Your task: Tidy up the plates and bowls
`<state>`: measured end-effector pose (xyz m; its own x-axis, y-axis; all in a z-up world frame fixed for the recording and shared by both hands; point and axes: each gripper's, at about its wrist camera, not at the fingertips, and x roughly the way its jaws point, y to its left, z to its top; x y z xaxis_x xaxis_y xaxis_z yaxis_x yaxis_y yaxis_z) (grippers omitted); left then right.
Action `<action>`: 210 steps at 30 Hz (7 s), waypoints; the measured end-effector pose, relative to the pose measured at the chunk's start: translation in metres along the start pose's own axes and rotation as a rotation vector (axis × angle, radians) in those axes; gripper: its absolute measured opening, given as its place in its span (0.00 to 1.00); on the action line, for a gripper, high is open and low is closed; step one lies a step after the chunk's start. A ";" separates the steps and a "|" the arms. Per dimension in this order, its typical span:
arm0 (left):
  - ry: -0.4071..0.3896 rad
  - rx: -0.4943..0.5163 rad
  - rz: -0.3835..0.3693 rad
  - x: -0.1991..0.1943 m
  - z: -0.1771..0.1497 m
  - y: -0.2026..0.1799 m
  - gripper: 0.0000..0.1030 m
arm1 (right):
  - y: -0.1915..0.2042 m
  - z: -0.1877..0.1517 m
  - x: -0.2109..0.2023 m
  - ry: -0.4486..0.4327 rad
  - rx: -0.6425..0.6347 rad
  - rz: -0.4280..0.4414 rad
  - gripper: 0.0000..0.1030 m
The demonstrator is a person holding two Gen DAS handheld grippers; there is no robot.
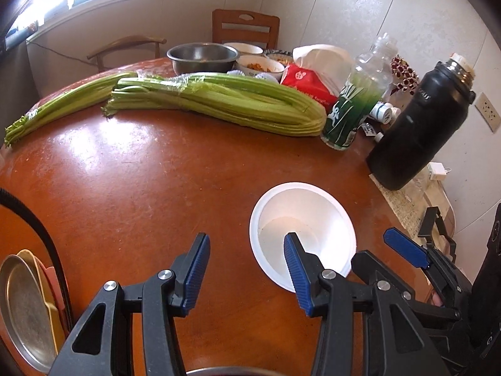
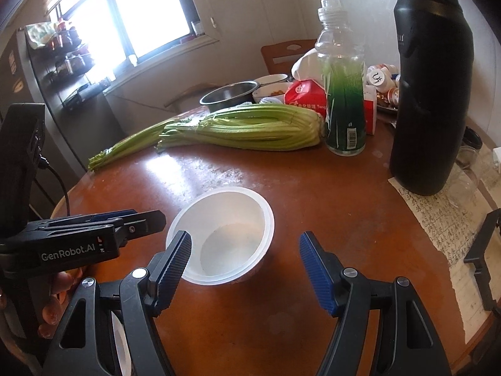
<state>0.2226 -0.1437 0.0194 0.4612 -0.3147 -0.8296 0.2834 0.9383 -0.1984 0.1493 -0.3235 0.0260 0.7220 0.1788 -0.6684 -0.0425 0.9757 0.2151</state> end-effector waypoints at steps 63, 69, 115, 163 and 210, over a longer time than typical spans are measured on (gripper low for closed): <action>0.065 -0.083 -0.085 0.028 -0.002 0.030 0.38 | 0.054 -0.003 0.045 0.072 -0.101 0.086 0.55; 0.021 -0.076 -0.081 0.005 -0.008 0.027 0.38 | 0.064 -0.005 0.026 0.046 -0.116 0.099 0.55; -0.158 -0.076 -0.030 -0.119 -0.099 0.027 0.39 | 0.124 -0.060 -0.075 -0.060 -0.244 0.160 0.56; -0.130 -0.102 0.021 -0.098 -0.152 0.029 0.39 | 0.127 -0.113 -0.066 0.027 -0.277 0.188 0.56; -0.137 -0.117 0.074 -0.099 -0.164 0.038 0.42 | 0.113 -0.114 -0.065 0.011 -0.255 0.142 0.62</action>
<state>0.0495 -0.0532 0.0085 0.5899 -0.2535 -0.7667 0.1488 0.9673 -0.2054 0.0189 -0.2106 0.0130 0.6888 0.3161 -0.6524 -0.3158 0.9409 0.1226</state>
